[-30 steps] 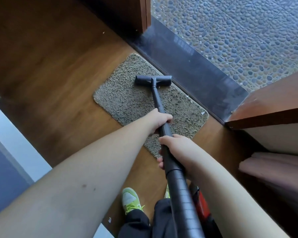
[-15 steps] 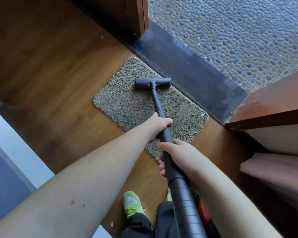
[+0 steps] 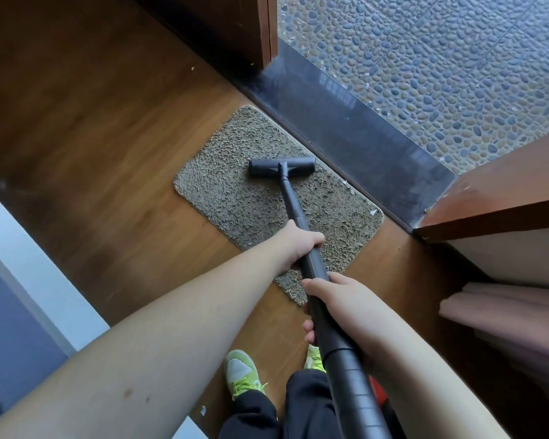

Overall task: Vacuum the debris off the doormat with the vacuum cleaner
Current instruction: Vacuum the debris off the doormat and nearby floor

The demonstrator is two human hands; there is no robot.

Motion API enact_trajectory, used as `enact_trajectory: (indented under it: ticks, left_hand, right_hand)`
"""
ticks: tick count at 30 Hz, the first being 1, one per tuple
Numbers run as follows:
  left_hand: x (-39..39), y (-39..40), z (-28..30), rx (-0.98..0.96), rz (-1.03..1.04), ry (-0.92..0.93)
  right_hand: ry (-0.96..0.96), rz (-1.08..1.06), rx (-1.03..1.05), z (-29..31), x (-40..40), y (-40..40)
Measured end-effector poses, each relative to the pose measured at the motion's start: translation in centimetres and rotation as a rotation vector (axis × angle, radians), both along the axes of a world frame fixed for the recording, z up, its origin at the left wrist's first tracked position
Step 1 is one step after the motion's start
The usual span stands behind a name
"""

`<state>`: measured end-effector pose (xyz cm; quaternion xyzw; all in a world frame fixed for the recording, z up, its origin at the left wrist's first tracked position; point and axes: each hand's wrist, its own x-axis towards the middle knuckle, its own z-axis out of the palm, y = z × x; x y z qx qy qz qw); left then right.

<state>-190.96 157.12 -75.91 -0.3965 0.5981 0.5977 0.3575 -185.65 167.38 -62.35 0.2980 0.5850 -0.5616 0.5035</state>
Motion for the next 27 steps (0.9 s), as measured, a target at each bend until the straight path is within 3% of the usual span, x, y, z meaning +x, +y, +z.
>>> enact_trajectory:
  ticks: [18, 27]
  left_hand:
    - [5.3, 1.6, 0.1, 0.095, 0.096, 0.020]
    - [1.8, -1.1, -0.9, 0.092, 0.164, 0.085]
  right_hand:
    - [0.065, 0.225, 0.125, 1.4, 3.8, 1.2]
    - [0.144, 0.272, 0.117, -0.3, 0.8, -1.0]
